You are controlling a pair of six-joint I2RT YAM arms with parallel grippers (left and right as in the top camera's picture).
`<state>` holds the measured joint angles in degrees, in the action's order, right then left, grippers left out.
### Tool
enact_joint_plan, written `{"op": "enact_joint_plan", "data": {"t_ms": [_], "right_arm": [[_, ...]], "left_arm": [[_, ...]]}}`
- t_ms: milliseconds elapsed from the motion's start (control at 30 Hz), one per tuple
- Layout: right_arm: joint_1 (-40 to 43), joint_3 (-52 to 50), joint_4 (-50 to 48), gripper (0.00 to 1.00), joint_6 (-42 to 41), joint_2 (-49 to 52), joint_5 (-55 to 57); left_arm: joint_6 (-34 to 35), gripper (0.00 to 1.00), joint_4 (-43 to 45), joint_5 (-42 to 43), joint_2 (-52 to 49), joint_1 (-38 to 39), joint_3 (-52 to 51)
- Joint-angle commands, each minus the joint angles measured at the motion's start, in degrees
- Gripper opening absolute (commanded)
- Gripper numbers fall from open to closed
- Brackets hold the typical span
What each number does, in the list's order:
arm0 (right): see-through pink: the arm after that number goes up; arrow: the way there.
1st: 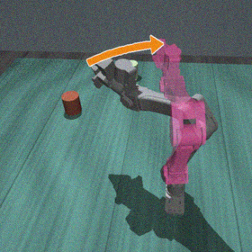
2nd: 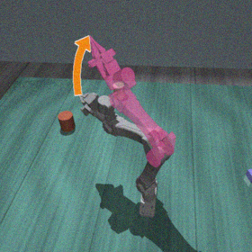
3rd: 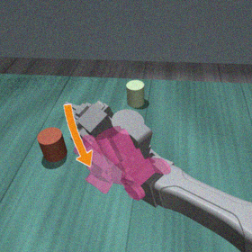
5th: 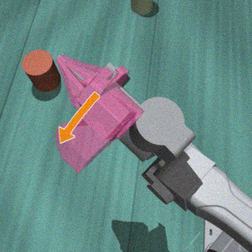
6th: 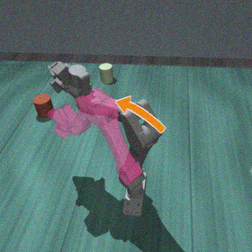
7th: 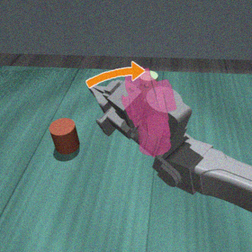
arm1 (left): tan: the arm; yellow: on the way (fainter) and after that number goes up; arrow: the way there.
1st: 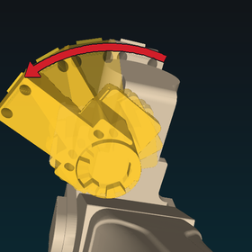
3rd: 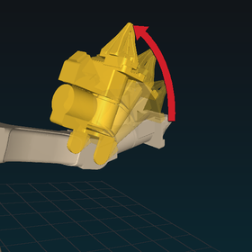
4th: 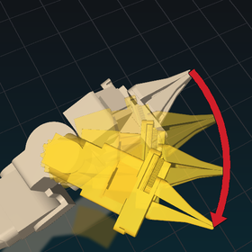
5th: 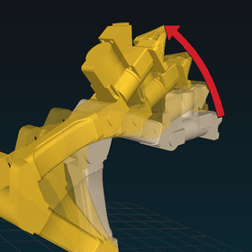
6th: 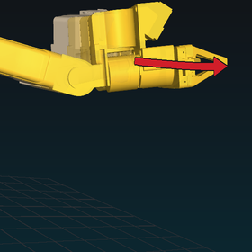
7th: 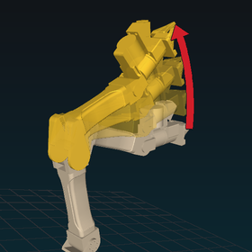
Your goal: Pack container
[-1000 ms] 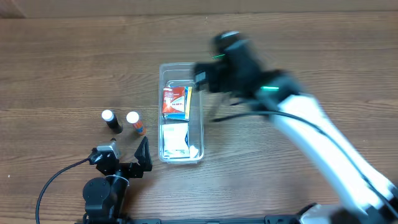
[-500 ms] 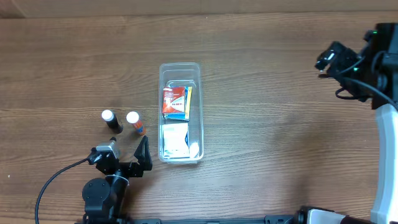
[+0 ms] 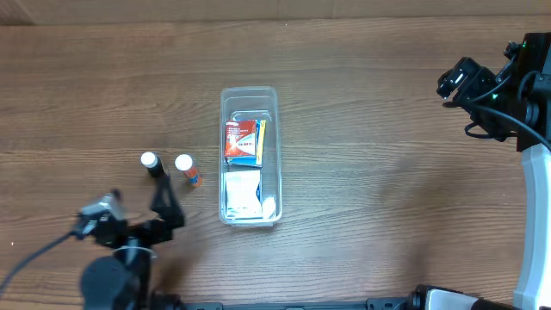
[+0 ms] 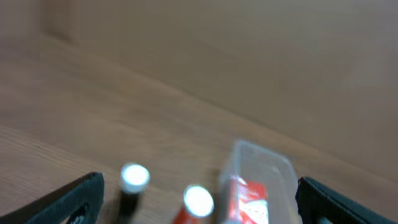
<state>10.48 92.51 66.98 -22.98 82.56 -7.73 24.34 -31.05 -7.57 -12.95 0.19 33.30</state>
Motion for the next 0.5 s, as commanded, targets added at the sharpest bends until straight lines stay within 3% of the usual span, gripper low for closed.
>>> {"op": "enact_joint_plan", "data": {"t_ms": [0, 267, 400, 467], "right_arm": [[0.1, 0.1, -0.2, 1.0, 0.5, -0.3, -0.5], [0.1, 0.1, -0.2, 1.0, 0.5, -0.3, -0.5], [0.1, 0.1, -0.2, 1.0, 0.5, -0.3, -0.5], [0.1, 0.1, -0.2, 1.0, 0.5, -0.3, -0.5]], "left_arm": [[-1.3, 1.0, -7.2, -10.0, -16.8, 0.1, 17.6], [-14.2, 1.0, -29.4, -6.1, -52.2, -2.1, 53.3], [-15.2, 1.0, -36.2, -4.9, -62.7, -2.3, 59.1], [-10.7, 1.0, -40.1, -5.2, -67.4, -2.6, 59.0]]}}
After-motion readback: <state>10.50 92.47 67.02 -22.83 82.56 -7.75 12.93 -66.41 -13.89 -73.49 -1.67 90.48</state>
